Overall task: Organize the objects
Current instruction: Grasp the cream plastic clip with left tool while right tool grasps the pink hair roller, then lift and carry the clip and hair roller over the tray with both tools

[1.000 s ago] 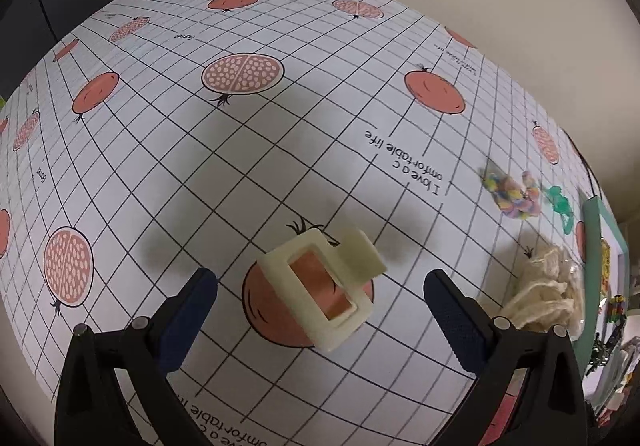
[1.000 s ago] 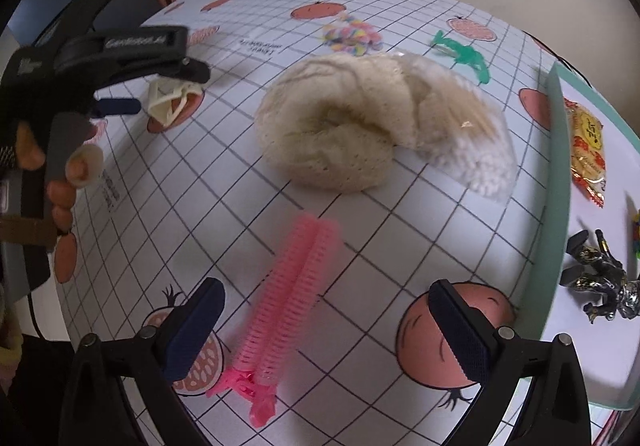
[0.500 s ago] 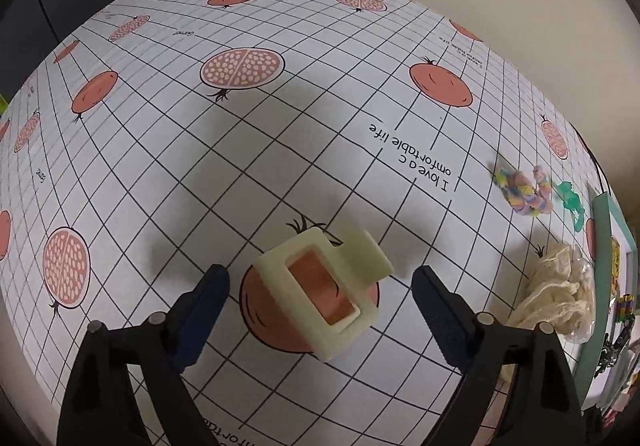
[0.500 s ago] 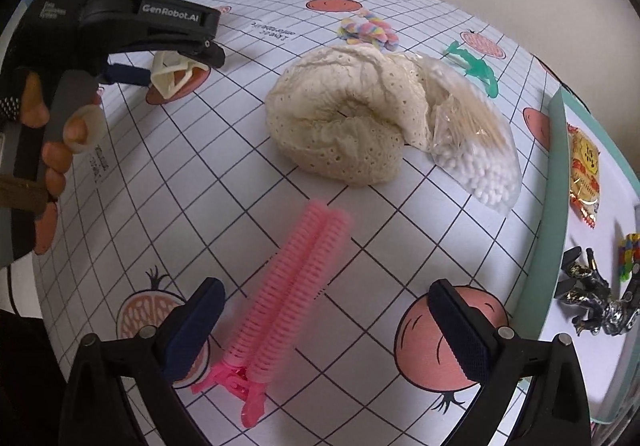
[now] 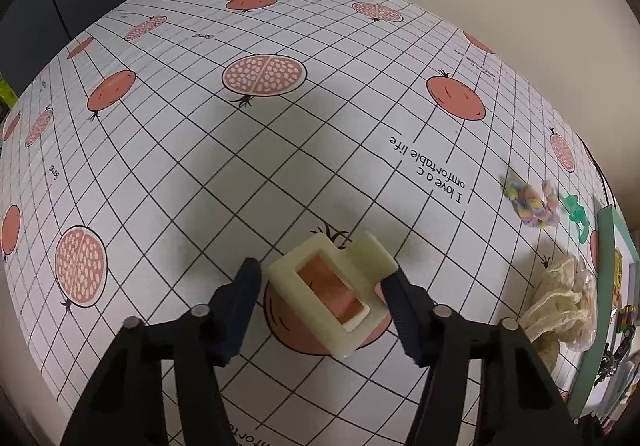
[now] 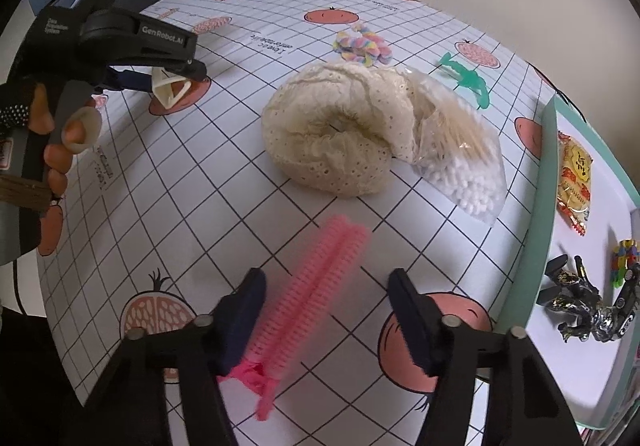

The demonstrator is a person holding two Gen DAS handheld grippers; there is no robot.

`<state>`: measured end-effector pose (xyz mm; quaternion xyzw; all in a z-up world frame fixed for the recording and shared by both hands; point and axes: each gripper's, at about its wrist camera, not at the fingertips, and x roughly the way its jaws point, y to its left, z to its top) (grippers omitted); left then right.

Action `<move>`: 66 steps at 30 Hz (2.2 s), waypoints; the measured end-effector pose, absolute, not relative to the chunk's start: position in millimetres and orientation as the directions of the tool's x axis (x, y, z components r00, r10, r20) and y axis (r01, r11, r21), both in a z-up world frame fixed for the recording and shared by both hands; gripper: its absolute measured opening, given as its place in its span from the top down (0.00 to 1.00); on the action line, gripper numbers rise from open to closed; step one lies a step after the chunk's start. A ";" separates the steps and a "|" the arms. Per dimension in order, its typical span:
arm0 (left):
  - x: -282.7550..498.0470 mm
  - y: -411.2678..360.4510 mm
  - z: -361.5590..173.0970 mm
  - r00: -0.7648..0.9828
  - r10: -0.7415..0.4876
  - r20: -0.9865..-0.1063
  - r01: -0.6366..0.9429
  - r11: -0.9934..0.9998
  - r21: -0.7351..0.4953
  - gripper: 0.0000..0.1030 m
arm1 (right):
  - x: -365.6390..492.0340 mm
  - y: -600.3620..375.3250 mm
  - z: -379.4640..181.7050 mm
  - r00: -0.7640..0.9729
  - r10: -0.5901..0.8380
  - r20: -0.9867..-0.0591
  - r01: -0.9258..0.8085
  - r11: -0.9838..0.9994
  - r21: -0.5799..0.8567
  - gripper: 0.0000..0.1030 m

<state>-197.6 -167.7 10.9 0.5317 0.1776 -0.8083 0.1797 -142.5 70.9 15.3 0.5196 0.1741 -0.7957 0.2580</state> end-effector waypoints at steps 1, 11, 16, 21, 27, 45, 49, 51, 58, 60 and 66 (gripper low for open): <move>-196.2 -167.6 11.6 -0.369 -0.106 -0.923 0.480 -0.872 -0.092 0.44 | -143.4 72.1 15.5 -0.330 -0.232 -0.915 0.591 -0.807 -0.009 0.46; -198.1 -166.4 11.0 -0.365 -0.105 -0.925 0.467 -0.880 -0.084 0.44 | -151.4 86.4 17.0 -0.338 -0.239 -0.910 0.575 -0.818 0.001 0.71; -196.8 -165.3 11.3 -0.363 -0.105 -0.926 0.465 -0.881 -0.083 0.44 | -153.1 90.3 18.2 -0.343 -0.249 -0.906 0.573 -0.819 0.008 0.72; -194.9 -164.4 12.1 -0.358 -0.103 -0.928 0.470 -0.878 -0.084 0.44 | -154.1 92.2 18.8 -0.337 -0.256 -0.906 0.566 -0.824 0.023 0.72; -192.6 -159.8 13.5 -0.355 -0.093 -0.930 0.472 -0.876 -0.093 0.44 | -154.2 95.5 22.0 -0.326 -0.279 -0.903 0.561 -0.826 0.053 0.72; -189.8 -138.6 42.4 -0.432 -0.061 -0.900 0.434 -0.889 -0.148 0.44 | -152.5 118.7 67.5 -0.431 -0.318 -0.844 0.527 -0.848 0.051 0.72; -189.0 -129.0 57.1 -0.476 -0.043 -0.878 0.410 -0.894 -0.179 0.44 | -153.8 132.5 82.8 -0.466 -0.330 -0.821 0.506 -0.861 0.059 0.72; -188.6 -123.4 65.2 -0.498 -0.032 -0.867 0.398 -0.896 -0.195 0.44 | -155.3 140.4 89.1 -0.484 -0.329 -0.811 0.490 -0.869 0.060 0.72; -182.7 -91.9 94.9 -0.574 -0.002 -0.819 0.329 -0.916 -0.228 0.44 | -160.9 174.0 106.6 -0.538 -0.315 -0.782 0.426 -0.902 0.071 0.72; -180.9 -77.5 104.3 -0.596 0.000 -0.803 0.291 -0.932 -0.217 0.44 | -162.7 181.8 108.8 -0.547 -0.310 -0.778 0.410 -0.909 0.074 0.72; -179.0 -24.5 124.8 -0.638 0.069 -0.767 0.153 -0.965 -0.214 0.44 | -166.2 203.8 115.2 -0.572 -0.294 -0.766 0.366 -0.927 0.082 0.72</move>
